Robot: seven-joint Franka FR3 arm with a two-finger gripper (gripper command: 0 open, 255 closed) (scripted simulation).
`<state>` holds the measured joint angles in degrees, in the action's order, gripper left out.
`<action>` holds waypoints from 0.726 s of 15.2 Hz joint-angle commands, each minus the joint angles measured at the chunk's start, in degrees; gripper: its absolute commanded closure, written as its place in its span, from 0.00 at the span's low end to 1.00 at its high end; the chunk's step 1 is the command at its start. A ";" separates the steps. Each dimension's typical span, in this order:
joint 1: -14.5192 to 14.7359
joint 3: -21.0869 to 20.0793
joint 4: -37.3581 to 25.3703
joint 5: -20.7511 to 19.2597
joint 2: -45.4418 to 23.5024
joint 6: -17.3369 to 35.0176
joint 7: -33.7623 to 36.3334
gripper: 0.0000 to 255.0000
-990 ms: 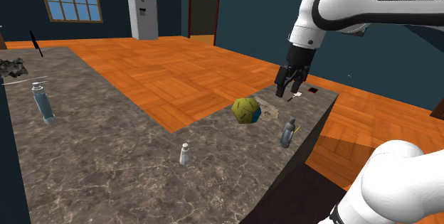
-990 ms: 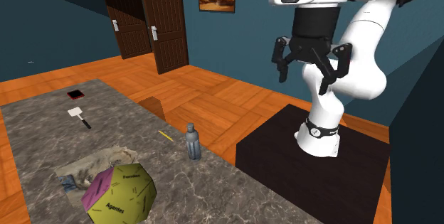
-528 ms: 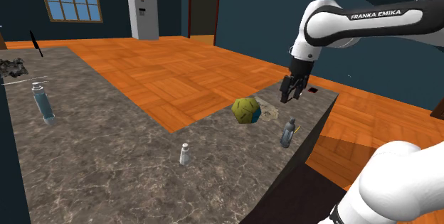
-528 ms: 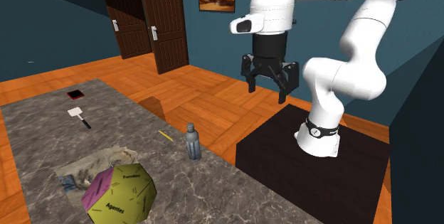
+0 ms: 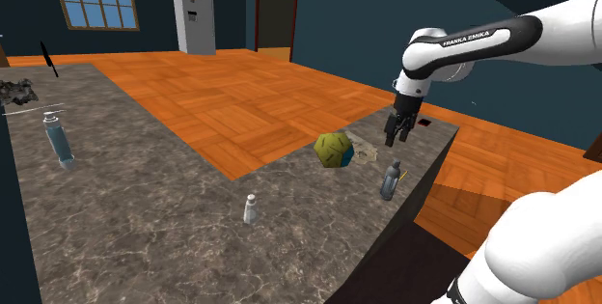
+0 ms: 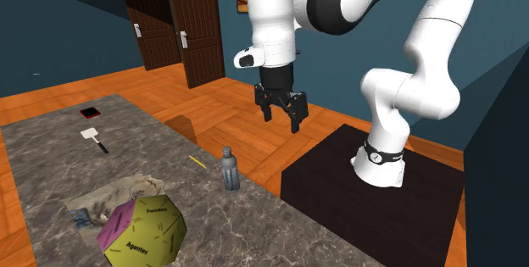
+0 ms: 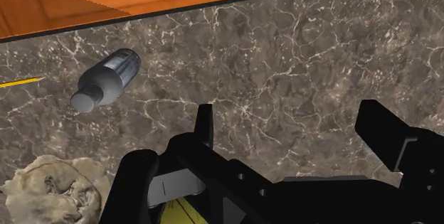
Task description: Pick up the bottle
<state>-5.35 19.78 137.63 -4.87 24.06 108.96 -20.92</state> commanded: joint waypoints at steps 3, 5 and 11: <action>-0.44 4.30 -3.01 0.74 -8.05 3.41 -6.39 0.00; -0.68 6.25 -4.92 1.72 -12.35 4.86 -9.74 0.00; -2.38 10.45 -12.37 7.13 -26.59 7.89 -20.49 0.00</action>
<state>-7.36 29.70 126.34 1.19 -0.05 116.18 -39.52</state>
